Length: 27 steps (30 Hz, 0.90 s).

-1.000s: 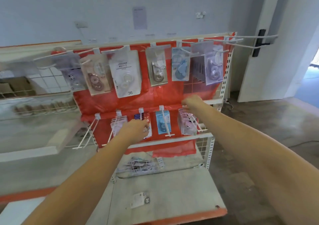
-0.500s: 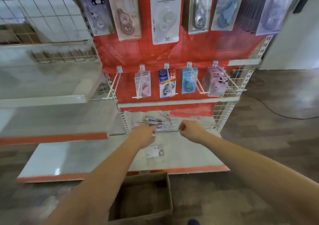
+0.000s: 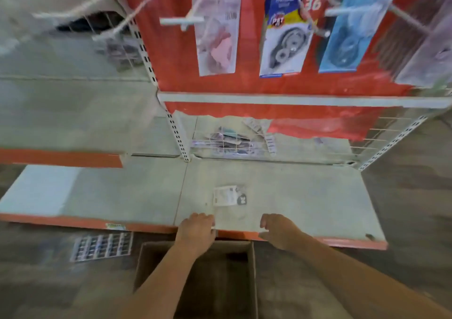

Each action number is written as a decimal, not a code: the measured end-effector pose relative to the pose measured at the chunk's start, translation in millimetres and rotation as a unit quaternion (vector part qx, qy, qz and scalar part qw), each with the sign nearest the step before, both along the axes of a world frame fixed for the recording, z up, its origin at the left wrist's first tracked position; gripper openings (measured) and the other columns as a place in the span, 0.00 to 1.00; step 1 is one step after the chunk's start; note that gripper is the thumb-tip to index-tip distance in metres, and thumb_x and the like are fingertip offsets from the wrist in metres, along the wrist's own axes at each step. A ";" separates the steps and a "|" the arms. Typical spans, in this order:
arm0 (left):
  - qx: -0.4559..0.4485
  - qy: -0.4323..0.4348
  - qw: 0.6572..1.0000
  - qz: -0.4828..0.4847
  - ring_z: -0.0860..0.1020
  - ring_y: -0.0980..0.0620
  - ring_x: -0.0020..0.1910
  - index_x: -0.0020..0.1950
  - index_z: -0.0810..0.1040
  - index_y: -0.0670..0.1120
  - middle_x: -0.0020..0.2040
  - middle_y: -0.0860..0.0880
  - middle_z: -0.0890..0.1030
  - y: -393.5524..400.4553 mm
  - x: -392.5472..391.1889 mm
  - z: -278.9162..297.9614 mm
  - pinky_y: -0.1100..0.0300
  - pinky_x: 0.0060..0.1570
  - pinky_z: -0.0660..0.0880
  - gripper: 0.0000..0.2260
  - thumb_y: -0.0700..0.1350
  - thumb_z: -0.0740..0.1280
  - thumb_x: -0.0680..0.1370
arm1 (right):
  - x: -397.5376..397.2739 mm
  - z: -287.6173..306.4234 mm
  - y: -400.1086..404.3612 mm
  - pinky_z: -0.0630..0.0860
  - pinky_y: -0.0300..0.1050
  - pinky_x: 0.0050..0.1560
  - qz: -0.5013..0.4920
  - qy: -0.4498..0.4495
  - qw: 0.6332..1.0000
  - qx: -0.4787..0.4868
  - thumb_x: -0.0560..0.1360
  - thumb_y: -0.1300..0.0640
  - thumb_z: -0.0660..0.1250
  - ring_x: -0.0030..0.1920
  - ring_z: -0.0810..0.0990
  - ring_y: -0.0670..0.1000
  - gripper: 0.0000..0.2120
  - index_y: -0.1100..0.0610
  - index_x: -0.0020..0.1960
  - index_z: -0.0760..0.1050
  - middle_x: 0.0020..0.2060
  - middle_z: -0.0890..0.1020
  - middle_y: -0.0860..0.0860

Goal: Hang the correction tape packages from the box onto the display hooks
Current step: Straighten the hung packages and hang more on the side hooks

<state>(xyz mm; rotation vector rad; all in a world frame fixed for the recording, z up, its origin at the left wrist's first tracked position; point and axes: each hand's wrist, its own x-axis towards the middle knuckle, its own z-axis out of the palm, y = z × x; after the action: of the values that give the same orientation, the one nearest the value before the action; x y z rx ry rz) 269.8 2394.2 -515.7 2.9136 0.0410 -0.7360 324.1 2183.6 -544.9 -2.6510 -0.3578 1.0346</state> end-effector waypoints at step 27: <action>-0.026 -0.075 0.995 0.056 0.61 0.40 0.70 0.76 0.54 0.46 0.73 0.43 0.60 -2.7 187.2 -406.9 0.47 0.66 0.62 0.36 0.57 0.65 0.74 | 146.9 -380.0 48.4 0.70 0.47 0.59 0.002 -0.208 0.978 0.001 0.74 0.63 0.61 0.64 0.67 0.54 0.17 0.57 0.63 0.69 0.60 0.71 0.54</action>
<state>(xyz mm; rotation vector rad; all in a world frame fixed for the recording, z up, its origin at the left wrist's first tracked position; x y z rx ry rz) 457.0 2391.4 -922.6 2.8799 0.1654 -0.4918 471.1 2232.0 -924.9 -2.8530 -0.4458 0.4678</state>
